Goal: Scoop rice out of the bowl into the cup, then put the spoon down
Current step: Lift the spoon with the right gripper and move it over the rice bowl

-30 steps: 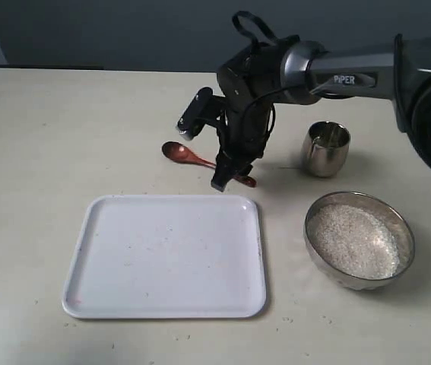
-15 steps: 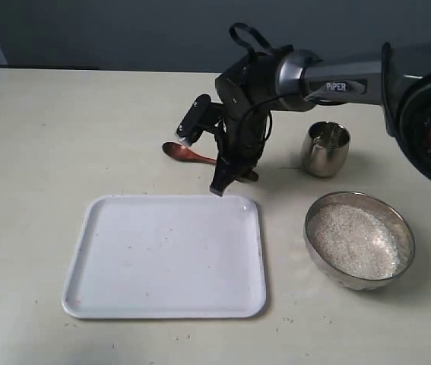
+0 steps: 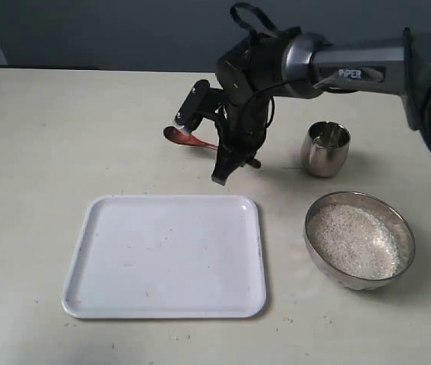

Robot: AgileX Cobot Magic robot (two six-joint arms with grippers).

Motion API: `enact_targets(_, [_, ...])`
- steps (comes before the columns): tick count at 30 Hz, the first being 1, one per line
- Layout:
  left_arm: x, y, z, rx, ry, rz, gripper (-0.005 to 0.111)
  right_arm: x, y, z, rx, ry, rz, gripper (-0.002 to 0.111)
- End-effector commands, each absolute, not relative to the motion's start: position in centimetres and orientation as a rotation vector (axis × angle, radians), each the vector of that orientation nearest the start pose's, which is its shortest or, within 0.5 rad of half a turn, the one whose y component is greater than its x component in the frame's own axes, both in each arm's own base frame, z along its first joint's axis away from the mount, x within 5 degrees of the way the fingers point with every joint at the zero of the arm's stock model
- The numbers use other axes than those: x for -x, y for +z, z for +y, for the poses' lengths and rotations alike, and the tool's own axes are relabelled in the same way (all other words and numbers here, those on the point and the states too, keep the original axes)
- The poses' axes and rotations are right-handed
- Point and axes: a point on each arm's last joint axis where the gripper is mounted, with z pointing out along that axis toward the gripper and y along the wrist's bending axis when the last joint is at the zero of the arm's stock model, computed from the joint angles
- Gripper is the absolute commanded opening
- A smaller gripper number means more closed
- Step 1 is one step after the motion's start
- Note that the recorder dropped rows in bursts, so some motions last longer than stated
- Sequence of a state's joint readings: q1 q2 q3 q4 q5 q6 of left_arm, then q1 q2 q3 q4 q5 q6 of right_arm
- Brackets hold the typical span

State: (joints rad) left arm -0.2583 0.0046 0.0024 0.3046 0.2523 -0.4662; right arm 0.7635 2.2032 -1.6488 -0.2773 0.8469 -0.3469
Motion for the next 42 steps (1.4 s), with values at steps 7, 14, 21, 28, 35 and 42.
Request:
enact_targets(7, [-5.5,19.2,-0.8,-0.027,-0.259,1.718,0.001,-30.1,23.4,27.9,1.757,-0.472,2.358,0.000])
enact_targets(14, [-5.5,19.2,-0.8,-0.027,-0.259,1.718,0.001,-27.2,28.1,27.8,1.704,-0.452,2.248,0.000])
enact_targets(21, [-5.5,19.2,-0.9,-0.036,-0.267,1.719,0.001,-23.8,30.2,24.5,1.574,-0.425,2.302,0.000])
enact_targets(28, [-5.5,19.2,-1.0,-0.051,-0.280,1.719,0.001,-20.1,28.2,18.7,1.507,-0.582,2.382,0.000])
enact_targets(35, [-5.5,19.2,-1.0,-0.051,-0.280,1.719,0.001,-17.6,26.2,14.0,1.482,-0.765,2.373,0.000])
enact_targets(42, [-5.5,19.2,-1.0,-0.051,-0.280,1.719,0.001,-15.8,23.6,11.3,1.584,-0.900,2.365,0.000])
